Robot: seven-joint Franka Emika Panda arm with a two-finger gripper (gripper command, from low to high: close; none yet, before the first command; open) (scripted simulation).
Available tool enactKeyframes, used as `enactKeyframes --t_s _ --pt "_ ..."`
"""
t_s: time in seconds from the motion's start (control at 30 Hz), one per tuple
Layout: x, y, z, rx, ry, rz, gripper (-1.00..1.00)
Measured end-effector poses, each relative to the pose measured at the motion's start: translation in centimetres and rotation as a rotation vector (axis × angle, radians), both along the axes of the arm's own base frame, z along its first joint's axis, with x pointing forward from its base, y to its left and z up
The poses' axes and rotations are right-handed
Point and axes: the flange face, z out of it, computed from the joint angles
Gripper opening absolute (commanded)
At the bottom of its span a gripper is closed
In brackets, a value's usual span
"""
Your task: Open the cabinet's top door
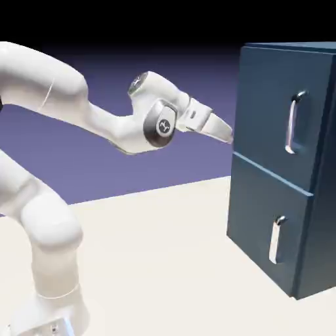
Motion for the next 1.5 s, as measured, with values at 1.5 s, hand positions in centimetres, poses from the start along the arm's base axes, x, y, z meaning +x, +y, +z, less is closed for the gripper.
enactKeyframes --t_s 1.5 --pt "4.5 -12.6 0.7 0.092 -0.523 -0.024 0.0"
